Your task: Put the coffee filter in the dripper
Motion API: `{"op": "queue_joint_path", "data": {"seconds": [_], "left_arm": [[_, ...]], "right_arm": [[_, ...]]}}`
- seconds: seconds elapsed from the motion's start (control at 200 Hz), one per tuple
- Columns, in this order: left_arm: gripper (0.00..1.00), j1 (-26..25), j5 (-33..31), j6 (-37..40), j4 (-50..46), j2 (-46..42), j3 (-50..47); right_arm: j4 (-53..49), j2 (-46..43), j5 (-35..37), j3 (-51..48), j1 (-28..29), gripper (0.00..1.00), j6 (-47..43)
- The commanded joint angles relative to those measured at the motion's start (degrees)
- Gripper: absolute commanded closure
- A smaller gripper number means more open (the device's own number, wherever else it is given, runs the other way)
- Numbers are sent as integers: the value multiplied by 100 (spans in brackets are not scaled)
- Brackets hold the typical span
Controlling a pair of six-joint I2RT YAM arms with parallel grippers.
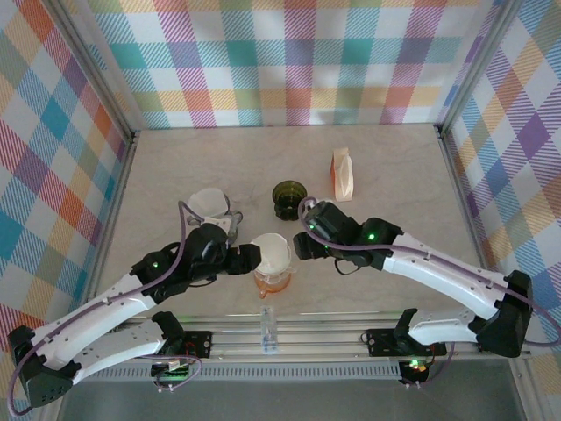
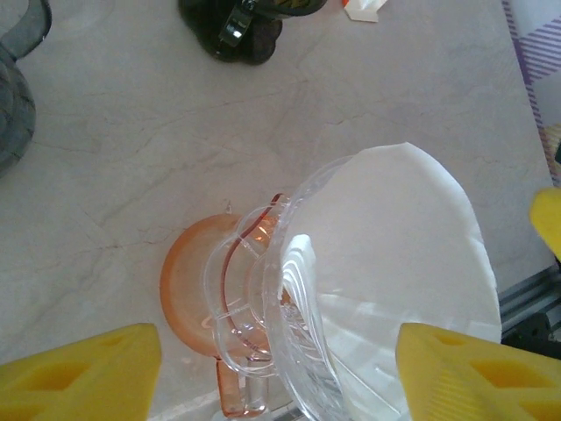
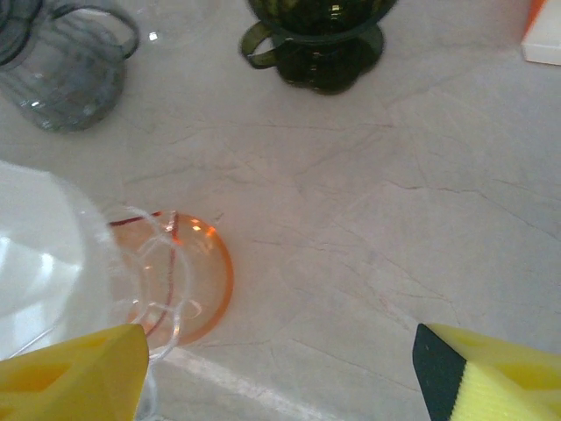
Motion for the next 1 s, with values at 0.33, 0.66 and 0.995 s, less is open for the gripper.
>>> {"op": "queue_joint_path", "data": {"seconds": [0.33,0.66,0.995], "left_arm": [[3,65,-682,-182,-342,-1004,-326],[0,61,-1145,-567,-671,-1852,-862],[0,63,-1140,-739,-788,-2227,-1163]], "right_arm": [[1996,884,-2468,-355,-1945,22,-217],[1311,3402,-3638,2555,-2051,22,-1726],[1054,5482,-4271,4846,-1991,30,-2397]]}}
